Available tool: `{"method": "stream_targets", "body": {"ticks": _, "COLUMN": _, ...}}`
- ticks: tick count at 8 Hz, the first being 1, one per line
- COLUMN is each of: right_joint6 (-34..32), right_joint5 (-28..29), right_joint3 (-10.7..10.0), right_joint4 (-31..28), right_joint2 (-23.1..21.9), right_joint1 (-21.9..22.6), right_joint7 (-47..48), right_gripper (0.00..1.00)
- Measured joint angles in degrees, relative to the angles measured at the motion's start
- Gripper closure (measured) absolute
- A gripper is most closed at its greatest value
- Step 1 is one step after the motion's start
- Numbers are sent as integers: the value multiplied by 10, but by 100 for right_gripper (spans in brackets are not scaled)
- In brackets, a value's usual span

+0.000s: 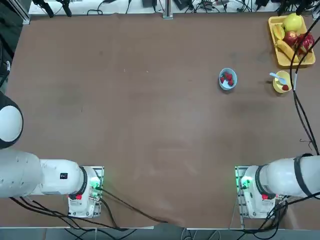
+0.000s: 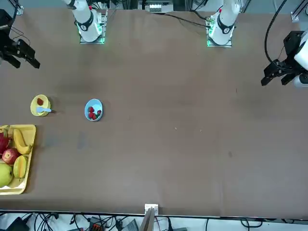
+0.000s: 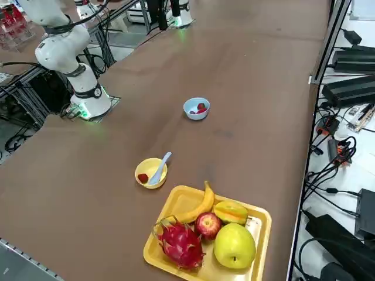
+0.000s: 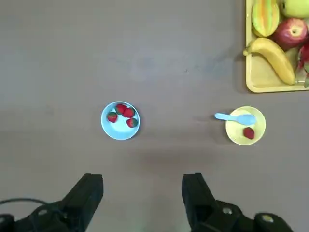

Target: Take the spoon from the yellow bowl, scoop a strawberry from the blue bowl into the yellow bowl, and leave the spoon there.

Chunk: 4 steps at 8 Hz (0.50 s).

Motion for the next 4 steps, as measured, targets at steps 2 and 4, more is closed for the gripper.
{"method": "stream_targets", "body": {"ticks": 2, "right_joint6": 4, "right_joint5": 5, "right_joint3": 23, "right_joint4": -2, "right_joint2": 0, "right_joint1": -19, "right_joint7": 0, "right_gripper": 0}}
{"method": "stream_targets", "body": {"ticks": 4, "right_joint6": 5, "right_joint5": 5, "right_joint3": 26, "right_joint4": -2, "right_joint2": 2, "right_joint1": -22, "right_joint7": 0, "right_gripper": 0}}
